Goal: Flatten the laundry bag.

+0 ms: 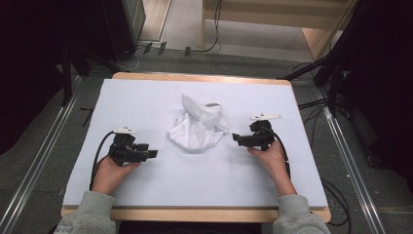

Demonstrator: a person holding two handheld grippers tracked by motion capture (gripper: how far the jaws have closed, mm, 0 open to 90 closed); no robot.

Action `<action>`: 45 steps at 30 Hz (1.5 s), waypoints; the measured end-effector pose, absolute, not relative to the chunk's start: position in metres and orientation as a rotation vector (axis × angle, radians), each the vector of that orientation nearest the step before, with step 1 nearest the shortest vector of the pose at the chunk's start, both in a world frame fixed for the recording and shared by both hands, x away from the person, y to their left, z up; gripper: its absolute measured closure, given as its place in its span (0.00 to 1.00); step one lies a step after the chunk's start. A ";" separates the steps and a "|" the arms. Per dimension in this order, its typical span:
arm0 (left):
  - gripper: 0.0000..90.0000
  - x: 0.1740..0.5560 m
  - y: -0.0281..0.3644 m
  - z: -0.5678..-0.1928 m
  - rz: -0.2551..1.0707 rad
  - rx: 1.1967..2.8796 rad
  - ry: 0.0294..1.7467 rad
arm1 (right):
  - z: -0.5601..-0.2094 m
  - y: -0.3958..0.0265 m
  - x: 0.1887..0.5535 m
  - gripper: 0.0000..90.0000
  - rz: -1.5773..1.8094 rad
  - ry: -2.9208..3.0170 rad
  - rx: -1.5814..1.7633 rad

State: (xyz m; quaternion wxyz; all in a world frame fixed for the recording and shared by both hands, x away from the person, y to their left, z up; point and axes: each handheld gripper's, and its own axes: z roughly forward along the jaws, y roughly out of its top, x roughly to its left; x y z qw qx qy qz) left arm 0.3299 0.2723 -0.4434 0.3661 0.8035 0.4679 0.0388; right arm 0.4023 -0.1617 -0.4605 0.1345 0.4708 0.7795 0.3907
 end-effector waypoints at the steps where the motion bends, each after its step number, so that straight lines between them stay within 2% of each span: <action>1: 0.50 0.329 0.271 -0.443 0.105 2.071 1.187 | -0.460 -0.162 0.402 0.17 1.141 2.254 1.362; 11: 0.43 0.332 0.272 -0.445 0.129 2.071 1.163 | -0.458 -0.158 0.400 0.17 1.153 2.271 1.340; 13: 0.42 0.334 0.273 -0.445 0.111 2.049 1.170 | -0.458 -0.156 0.398 0.20 1.145 2.279 1.343; 25: 0.41 0.339 0.268 -0.445 0.121 2.074 1.155 | -0.456 -0.160 0.395 0.31 1.134 2.321 1.341; 45: 0.41 0.342 0.270 -0.445 0.121 2.066 1.159 | -0.455 -0.154 0.393 0.36 1.155 2.338 1.312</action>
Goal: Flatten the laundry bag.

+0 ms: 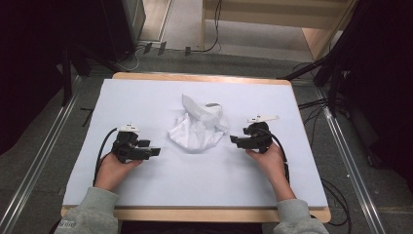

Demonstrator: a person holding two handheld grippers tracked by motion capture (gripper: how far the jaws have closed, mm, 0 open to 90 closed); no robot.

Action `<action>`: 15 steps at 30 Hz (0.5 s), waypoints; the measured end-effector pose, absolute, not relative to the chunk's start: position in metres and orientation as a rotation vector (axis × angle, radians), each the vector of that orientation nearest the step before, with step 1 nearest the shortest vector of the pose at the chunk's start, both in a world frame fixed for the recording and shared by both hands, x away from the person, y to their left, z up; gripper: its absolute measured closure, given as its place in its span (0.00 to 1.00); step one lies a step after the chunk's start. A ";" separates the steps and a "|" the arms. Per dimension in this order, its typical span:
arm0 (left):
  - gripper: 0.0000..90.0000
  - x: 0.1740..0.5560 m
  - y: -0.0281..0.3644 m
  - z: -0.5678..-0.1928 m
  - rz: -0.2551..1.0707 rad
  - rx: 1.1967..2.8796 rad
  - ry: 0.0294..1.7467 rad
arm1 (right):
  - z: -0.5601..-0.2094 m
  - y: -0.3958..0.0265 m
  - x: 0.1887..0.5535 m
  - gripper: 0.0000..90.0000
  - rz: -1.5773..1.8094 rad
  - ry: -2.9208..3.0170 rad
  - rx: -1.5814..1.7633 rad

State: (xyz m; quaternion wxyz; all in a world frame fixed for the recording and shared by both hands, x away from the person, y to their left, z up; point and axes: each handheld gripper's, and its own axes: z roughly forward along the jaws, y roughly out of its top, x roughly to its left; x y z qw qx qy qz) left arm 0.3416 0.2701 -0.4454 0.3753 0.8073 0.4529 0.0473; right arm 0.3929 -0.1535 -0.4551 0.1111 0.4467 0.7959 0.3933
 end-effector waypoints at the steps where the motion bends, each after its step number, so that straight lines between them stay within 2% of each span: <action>1: 0.41 0.342 0.270 -0.445 0.121 2.067 1.159 | -0.455 -0.153 0.393 0.37 1.157 2.336 1.313; 15: 0.41 0.341 0.270 -0.445 0.124 2.066 1.156 | -0.454 -0.148 0.394 0.38 1.156 2.335 1.288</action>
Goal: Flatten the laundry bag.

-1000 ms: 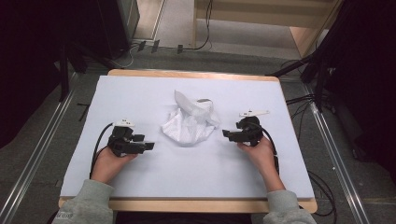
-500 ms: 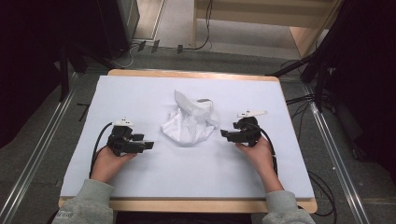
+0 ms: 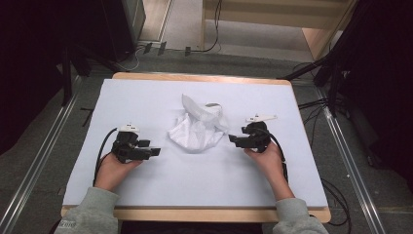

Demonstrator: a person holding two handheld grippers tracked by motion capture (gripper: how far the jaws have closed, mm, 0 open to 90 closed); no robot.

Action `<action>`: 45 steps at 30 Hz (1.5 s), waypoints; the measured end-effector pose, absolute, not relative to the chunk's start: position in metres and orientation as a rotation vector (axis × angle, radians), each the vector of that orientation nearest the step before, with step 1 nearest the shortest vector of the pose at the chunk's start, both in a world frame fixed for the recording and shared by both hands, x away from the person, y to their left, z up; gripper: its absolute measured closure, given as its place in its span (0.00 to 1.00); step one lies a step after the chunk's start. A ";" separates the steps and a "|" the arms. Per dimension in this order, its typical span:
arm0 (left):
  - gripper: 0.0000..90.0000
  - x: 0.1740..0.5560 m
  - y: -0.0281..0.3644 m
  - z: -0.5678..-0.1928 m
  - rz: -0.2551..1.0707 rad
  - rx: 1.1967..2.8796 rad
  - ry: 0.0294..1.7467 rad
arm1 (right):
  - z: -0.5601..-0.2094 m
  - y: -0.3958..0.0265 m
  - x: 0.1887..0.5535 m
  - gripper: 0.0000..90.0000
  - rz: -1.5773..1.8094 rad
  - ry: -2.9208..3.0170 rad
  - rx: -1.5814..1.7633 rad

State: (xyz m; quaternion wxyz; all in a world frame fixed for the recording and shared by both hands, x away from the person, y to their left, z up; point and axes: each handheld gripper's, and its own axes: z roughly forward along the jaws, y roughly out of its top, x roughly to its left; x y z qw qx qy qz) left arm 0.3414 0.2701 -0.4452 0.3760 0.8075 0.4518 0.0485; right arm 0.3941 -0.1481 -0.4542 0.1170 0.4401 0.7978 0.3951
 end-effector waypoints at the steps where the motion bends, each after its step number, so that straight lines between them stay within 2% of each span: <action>1: 0.41 0.341 0.270 -0.445 0.128 2.064 1.157 | -0.455 -0.147 0.395 0.38 1.162 2.342 1.288; 14: 0.41 0.338 0.275 -0.446 0.129 2.055 1.173 | -0.448 -0.128 0.406 0.39 1.168 2.372 1.224; 19: 0.41 0.335 0.280 -0.446 0.136 2.052 1.190 | -0.439 -0.122 0.410 0.45 1.214 2.368 1.204; 27: 0.41 0.331 0.283 -0.446 0.142 2.043 1.201 | -0.435 -0.110 0.420 0.45 1.202 2.380 1.168; 32: 0.41 0.330 0.285 -0.446 0.148 2.039 1.213 | -0.431 -0.102 0.427 0.49 1.206 2.364 1.147; 34: 0.41 0.329 0.286 -0.446 0.145 2.043 1.212 | -0.432 -0.099 0.431 0.55 1.198 2.366 1.149; 41: 0.41 0.326 0.290 -0.446 0.153 2.032 1.221 | -0.438 -0.093 0.439 0.98 1.201 2.417 1.149; 45: 0.41 0.325 0.292 -0.445 0.155 2.027 1.226 | -0.433 -0.090 0.435 1.00 1.209 2.441 1.112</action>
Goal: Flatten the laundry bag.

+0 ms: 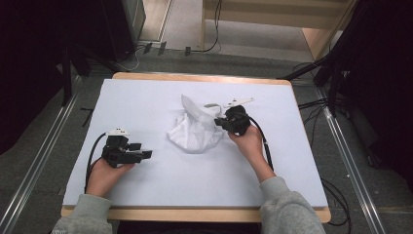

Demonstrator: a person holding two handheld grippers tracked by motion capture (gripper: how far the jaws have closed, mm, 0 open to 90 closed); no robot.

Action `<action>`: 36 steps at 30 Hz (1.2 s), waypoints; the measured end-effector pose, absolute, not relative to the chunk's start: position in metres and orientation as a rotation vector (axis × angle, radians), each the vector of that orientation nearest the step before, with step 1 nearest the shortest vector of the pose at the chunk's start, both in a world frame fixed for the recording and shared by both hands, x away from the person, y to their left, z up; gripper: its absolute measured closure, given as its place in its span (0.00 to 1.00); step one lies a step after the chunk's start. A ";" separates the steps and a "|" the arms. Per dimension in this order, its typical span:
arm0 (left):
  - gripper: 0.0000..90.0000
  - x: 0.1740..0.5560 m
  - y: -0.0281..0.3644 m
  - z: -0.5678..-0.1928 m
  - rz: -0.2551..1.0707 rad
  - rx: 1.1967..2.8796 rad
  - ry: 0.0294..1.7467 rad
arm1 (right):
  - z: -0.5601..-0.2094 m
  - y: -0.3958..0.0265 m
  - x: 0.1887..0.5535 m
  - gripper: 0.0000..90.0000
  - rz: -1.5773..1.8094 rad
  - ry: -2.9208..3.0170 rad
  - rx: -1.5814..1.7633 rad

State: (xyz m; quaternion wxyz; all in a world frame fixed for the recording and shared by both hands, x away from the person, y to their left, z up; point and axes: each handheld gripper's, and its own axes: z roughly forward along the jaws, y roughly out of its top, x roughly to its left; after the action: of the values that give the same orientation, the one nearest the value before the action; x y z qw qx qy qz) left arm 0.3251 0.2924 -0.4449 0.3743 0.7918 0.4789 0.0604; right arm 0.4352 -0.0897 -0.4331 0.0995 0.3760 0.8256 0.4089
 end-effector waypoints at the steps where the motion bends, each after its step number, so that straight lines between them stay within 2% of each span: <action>1: 0.41 0.325 0.293 -0.445 0.154 2.025 1.226 | -0.431 -0.089 0.433 1.00 1.214 2.442 1.107; 19: 0.41 0.326 0.294 -0.442 0.155 2.000 1.237 | -0.401 -0.095 0.384 1.00 1.269 2.478 0.938; 27: 0.44 0.332 0.287 -0.439 0.130 1.988 1.227 | -0.404 -0.102 0.372 1.00 1.279 2.500 0.957; 33: 0.78 0.350 0.271 -0.434 0.068 1.993 1.172 | -0.409 -0.104 0.367 1.00 1.265 2.504 0.961; 36: 0.89 0.357 0.265 -0.434 0.018 1.975 1.159 | -0.411 -0.104 0.368 1.00 1.268 2.502 0.978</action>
State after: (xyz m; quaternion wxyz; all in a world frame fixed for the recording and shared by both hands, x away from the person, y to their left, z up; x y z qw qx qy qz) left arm 0.3568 0.2650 -0.4340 0.4130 0.7855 0.4608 0.0073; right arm 0.3679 -0.1042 -0.4107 0.0854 0.3280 0.8392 0.4252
